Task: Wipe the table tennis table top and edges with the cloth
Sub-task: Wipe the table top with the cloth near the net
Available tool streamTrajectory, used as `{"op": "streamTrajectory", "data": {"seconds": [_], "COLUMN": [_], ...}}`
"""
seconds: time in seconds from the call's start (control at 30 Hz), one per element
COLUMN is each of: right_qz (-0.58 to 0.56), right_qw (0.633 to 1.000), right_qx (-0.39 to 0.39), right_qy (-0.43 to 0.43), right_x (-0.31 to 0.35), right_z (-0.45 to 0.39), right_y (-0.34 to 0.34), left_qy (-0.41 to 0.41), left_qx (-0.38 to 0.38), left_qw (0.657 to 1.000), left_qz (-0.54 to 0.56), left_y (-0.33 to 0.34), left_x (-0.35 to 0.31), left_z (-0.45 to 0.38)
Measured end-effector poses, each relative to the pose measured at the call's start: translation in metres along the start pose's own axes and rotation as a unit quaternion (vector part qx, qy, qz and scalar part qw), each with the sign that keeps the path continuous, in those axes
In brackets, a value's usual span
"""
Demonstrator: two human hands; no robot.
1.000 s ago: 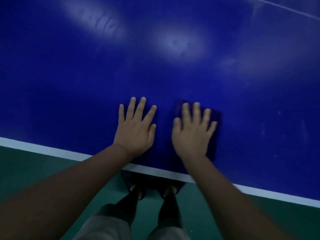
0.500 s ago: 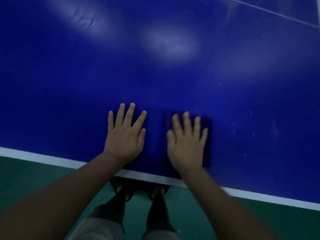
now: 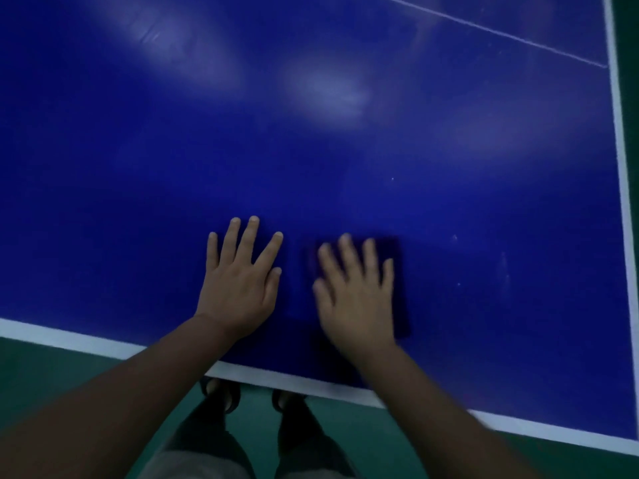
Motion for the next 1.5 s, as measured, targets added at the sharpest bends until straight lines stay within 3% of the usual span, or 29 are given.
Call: {"op": "streamTrajectory", "data": {"seconds": [0.07, 0.1, 0.23, 0.33, 0.4, 0.5, 0.6, 0.67, 0.73, 0.83, 0.9, 1.0, 1.1, 1.17, 1.23, 1.3, 1.33, 1.4, 1.5], "right_qz": [0.016, 0.013, 0.007, -0.005, -0.001, 0.000, 0.001, 0.014, -0.004, -0.026, -0.006, 0.009, 0.024, 0.032, 0.010, -0.020, -0.019, 0.000, 0.022], "right_qw": [0.992, 0.990, 1.000, 0.992, 0.997, 0.995, 0.986, 0.996, 0.999, 0.986, 0.994, 0.996, 0.985, 0.993, 1.000, 0.990, 0.987, 0.996, 0.995], "right_qx": [0.036, 0.052, 0.027, -0.009, -0.031, 0.015, 0.038, 0.021, -0.005, -0.021, -0.030, 0.014, 0.047, 0.023, 0.006, 0.004, -0.003, -0.018, 0.017], "right_qy": [-0.119, -0.132, 0.015, 0.128, 0.073, -0.098, -0.162, -0.089, 0.042, 0.164, 0.109, -0.083, -0.165, -0.108, 0.024, 0.143, 0.162, 0.091, -0.095], "right_x": [-0.004, -0.024, -0.122, -0.110, -0.068, -0.022, -0.050, -0.091, -0.122, -0.107, -0.068, -0.029, -0.058, -0.094, -0.116, -0.109, -0.096, -0.058, -0.033], "right_z": [0.053, 0.070, 0.031, -0.033, -0.033, 0.035, 0.054, 0.019, -0.036, -0.105, -0.117, -0.068, -0.043, -0.080, -0.140, -0.188, -0.201, -0.196, -0.126], "right_y": [0.003, 0.003, -0.012, -0.015, -0.012, 0.001, 0.000, -0.005, -0.020, -0.023, -0.022, -0.011, -0.012, -0.020, -0.032, -0.033, -0.032, -0.028, -0.019], "left_qy": [-0.001, -0.004, -0.011, -0.012, -0.006, 0.002, 0.018, 0.031, 0.042, 0.054, 0.062, 0.071, 0.076, 0.082, 0.089, 0.096, 0.097, 0.095, 0.091], "left_qx": [-0.005, -0.003, -0.002, -0.001, 0.004, 0.009, 0.017, 0.021, 0.023, 0.023, 0.023, 0.024, 0.029, 0.030, 0.032, 0.033, 0.034, 0.035, 0.037], "left_qw": [1.000, 1.000, 1.000, 1.000, 1.000, 1.000, 1.000, 0.999, 0.999, 0.998, 0.998, 0.997, 0.997, 0.996, 0.996, 0.995, 0.995, 0.995, 0.995], "left_qz": [0.000, 0.000, -0.004, -0.004, -0.004, -0.002, 0.003, 0.000, 0.000, 0.002, 0.002, 0.000, 0.002, -0.001, 0.002, 0.005, 0.004, 0.003, 0.008], "left_y": [0.001, 0.002, 0.007, 0.006, 0.005, 0.005, 0.006, 0.006, 0.005, 0.004, 0.003, 0.000, -0.004, -0.005, -0.007, -0.009, -0.010, -0.012, -0.012], "left_x": [-0.011, -0.013, -0.021, -0.022, -0.025, -0.028, -0.031, -0.032, -0.033, -0.034, -0.034, -0.032, -0.026, -0.021, -0.017, -0.015, -0.013, -0.009, -0.006], "left_z": [-0.005, -0.006, -0.008, -0.010, -0.012, -0.019, -0.031, -0.038, -0.046, -0.058, -0.068, -0.086, -0.107, -0.120, -0.133, -0.144, -0.150, -0.163, -0.177]}}
Point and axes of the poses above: each hand's wrist, its own z-axis away from the middle knuckle, its own y-axis out of the palm, x = y × z, the point moved 7 cm from there along -z, towards the middle knuckle, and after that the axes turned 3 degrees about -x, right-handed, at the moved point
